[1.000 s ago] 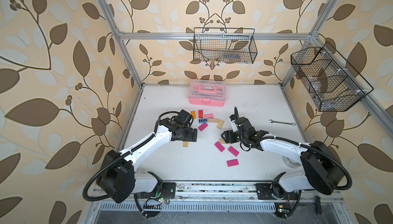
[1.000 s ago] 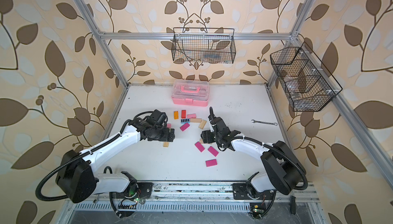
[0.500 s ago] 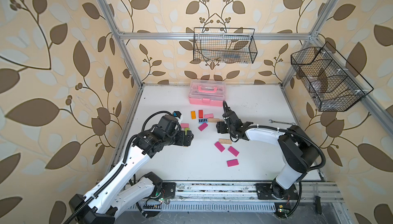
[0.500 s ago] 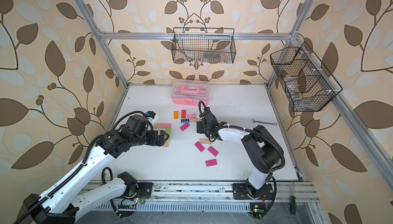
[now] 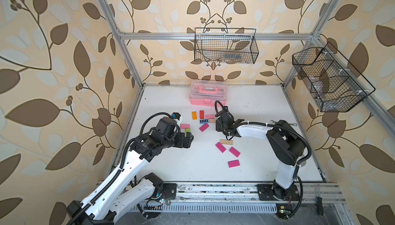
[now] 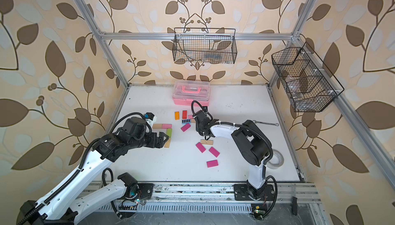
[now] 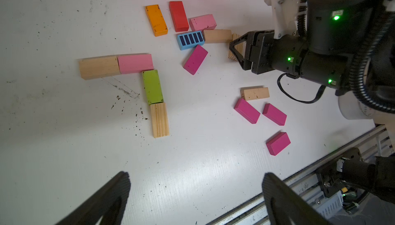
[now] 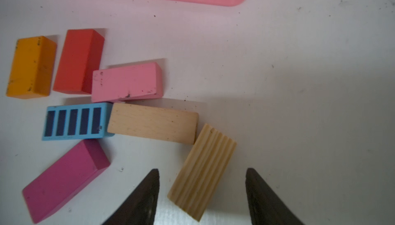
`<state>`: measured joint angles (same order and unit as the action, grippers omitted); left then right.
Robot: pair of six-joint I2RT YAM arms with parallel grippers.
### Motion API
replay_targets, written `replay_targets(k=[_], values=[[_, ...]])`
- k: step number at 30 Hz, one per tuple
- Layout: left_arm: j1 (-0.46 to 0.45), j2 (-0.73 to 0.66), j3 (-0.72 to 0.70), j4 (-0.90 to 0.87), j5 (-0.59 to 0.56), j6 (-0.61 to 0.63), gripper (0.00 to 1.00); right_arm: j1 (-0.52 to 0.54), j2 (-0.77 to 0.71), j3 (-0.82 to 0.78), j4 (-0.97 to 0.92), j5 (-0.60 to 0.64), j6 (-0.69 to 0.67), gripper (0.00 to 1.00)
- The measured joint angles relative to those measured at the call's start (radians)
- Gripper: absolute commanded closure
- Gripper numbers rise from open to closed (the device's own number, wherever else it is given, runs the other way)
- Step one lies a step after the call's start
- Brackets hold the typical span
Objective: Assemble the number 7 with building blocks
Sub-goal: Pick up the building block from the center of the board.
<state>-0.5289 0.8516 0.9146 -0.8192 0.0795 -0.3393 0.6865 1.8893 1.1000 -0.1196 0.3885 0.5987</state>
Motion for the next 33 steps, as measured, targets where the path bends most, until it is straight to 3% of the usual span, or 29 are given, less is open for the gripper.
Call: replay_targets(k=[12, 17, 24, 28, 33], values=[[0.0, 0.0, 0.0, 0.0, 0.0, 0.0, 0.01, -0.011, 0.014, -0.006, -0.01, 0.003, 0.001, 0.58], [0.0, 0.0, 0.0, 0.0, 0.0, 0.0, 0.01, -0.019, 0.014, -0.027, -0.003, -0.011, -0.009, 0.61], [0.0, 0.001, 0.0, 0.0, -0.002, 0.0, 0.01, -0.013, -0.007, -0.066, 0.023, -0.022, -0.025, 0.72], [0.0, 0.004, 0.0, -0.001, -0.01, 0.0, 0.01, 0.032, -0.077, -0.134, 0.034, -0.014, -0.052, 0.72], [0.0, 0.015, 0.0, -0.006, -0.049, -0.011, 0.01, 0.193, -0.223, -0.212, 0.071, 0.011, -0.093, 0.72]])
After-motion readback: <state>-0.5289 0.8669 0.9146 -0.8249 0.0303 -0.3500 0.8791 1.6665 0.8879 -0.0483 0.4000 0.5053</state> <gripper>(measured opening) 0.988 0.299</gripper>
